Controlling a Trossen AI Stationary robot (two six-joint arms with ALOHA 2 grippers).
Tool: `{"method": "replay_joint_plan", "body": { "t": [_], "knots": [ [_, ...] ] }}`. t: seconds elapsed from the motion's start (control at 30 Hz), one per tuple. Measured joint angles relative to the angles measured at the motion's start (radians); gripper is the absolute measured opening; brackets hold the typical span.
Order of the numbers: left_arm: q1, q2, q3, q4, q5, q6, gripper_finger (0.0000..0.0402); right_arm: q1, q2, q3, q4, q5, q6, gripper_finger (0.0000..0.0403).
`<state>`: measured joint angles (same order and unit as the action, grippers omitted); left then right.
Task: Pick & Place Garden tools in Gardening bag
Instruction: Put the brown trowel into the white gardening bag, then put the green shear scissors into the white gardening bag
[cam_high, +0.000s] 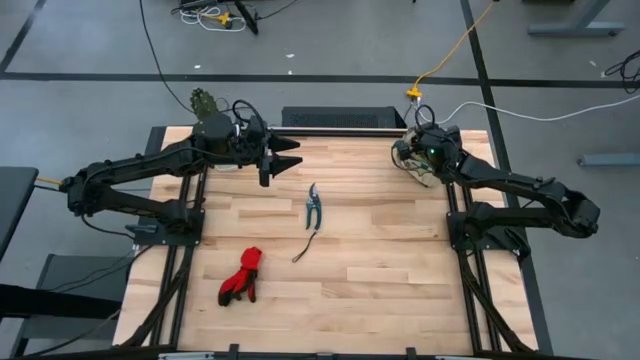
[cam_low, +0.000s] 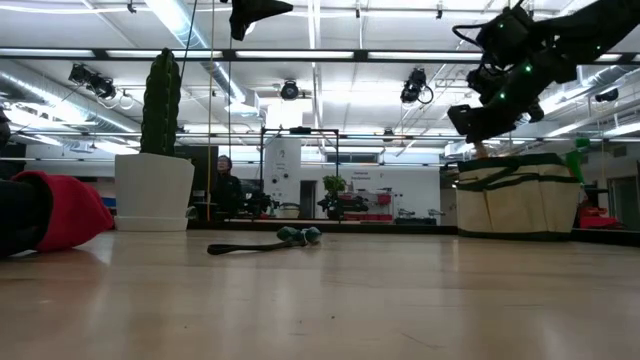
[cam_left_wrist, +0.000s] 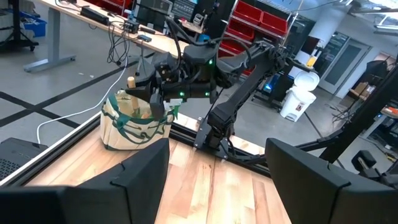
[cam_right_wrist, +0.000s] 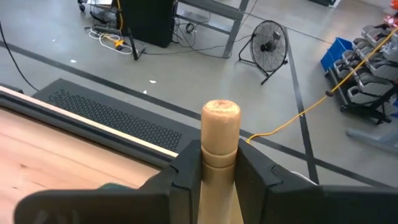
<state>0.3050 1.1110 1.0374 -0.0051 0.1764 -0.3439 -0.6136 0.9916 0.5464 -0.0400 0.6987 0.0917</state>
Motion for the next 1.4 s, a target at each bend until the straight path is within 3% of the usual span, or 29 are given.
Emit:
{"method": "replay_joint_plan", "body": {
  "t": [0.27, 0.87, 1.07, 1.4],
  "knots": [
    [0.000, 0.001, 0.000, 0.000, 0.000, -0.005, 0.0270, 0.000, 0.000, -0.044, 0.117, -0.004, -0.004, 0.0075],
    [0.000, 0.001, 0.000, 0.000, 0.000, -0.005, 0.0270, 0.000, 0.000, -0.044, 0.105, -0.051, -0.006, 0.0097],
    [0.000, 0.001, 0.000, 0.000, 0.000, -0.003, 0.0270, 0.000, 0.000, -0.044, 0.105, -0.063, -0.007, 0.0137],
    [0.000, 0.001, 0.000, 0.000, 0.000, -0.002, 0.0270, 0.000, 0.000, -0.044, 0.138, -0.063, -0.008, 0.0244]
  ]
}}
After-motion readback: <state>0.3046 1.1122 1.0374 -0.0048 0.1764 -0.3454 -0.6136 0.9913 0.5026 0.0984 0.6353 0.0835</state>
